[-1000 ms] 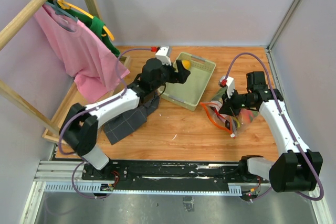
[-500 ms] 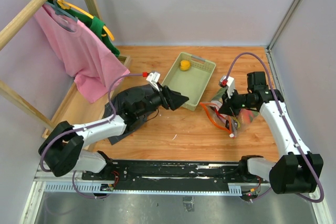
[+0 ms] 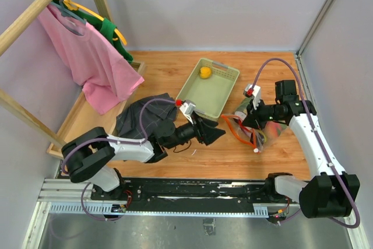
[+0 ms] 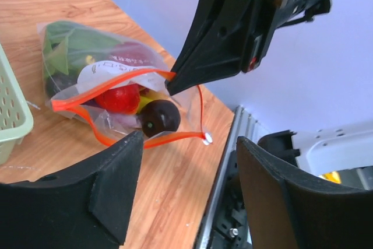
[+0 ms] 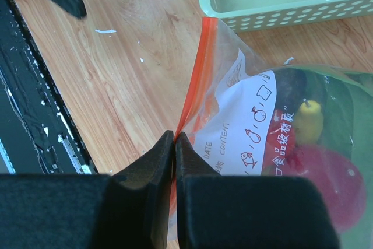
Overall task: Open the zip-top bag and remove the fake food
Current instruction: Pick up the fake fruit from the zipper food storage bag.
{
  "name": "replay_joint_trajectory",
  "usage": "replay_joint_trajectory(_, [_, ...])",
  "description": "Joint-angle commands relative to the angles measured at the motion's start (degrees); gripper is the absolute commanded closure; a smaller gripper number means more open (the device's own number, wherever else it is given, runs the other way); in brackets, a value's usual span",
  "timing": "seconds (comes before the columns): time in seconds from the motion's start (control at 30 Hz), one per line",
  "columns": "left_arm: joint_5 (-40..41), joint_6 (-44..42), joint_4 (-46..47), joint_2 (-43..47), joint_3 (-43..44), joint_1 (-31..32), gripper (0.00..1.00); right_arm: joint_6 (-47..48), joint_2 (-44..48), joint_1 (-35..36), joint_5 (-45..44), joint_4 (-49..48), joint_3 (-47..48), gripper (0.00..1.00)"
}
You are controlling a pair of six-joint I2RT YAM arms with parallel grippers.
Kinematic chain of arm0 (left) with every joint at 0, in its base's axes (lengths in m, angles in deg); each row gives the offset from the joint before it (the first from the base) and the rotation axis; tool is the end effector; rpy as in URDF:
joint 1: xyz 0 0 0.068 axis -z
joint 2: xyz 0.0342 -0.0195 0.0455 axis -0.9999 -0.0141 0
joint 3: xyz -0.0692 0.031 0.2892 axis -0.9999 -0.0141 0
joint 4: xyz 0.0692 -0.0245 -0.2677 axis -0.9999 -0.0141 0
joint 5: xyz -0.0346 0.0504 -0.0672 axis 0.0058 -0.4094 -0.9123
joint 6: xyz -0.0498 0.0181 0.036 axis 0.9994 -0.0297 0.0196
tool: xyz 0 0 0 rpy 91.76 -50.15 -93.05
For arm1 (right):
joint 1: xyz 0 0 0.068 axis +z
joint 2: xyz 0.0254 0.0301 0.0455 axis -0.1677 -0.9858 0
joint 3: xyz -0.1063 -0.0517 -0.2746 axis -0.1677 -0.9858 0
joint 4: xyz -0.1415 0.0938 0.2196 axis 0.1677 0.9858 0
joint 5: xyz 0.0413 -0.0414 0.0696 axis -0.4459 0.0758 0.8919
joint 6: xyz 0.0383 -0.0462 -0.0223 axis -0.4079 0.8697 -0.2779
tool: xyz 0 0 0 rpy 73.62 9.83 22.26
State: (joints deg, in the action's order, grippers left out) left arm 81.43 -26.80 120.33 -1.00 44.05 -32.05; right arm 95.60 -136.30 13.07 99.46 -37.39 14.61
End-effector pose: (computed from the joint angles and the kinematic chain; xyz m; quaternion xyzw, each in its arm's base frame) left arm 0.1677 -0.2686 0.2411 0.1517 0.6416 -0.5736 0.4862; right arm 0.2236 0.0499 0.3046 -0.4138 0.7837 0.2929 0.3590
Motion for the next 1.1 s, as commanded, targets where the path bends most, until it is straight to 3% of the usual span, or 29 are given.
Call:
replay_joint_trajectory(0.0, [7.75,-8.02,6.43,-4.89,2.50,3.57,0.34,0.77,1.70,0.97,2.71,1.06,-0.28,0.94])
replay_joint_trajectory(0.43, [15.06,-16.59,13.61,-19.98,9.78,9.01,0.46,1.36,2.22,0.96,5.00,2.16,0.02,0.94])
replay_joint_trajectory(0.7, [19.89,-20.86,15.85,-25.84,12.61,10.33,0.46,1.96,4.14,0.97,6.56,2.45,0.07,0.95])
replay_joint_trajectory(1.07, [19.39,-19.80,14.18,-30.60,17.74,10.30,0.40,2.83,4.32,0.97,7.46,3.16,0.26,0.95])
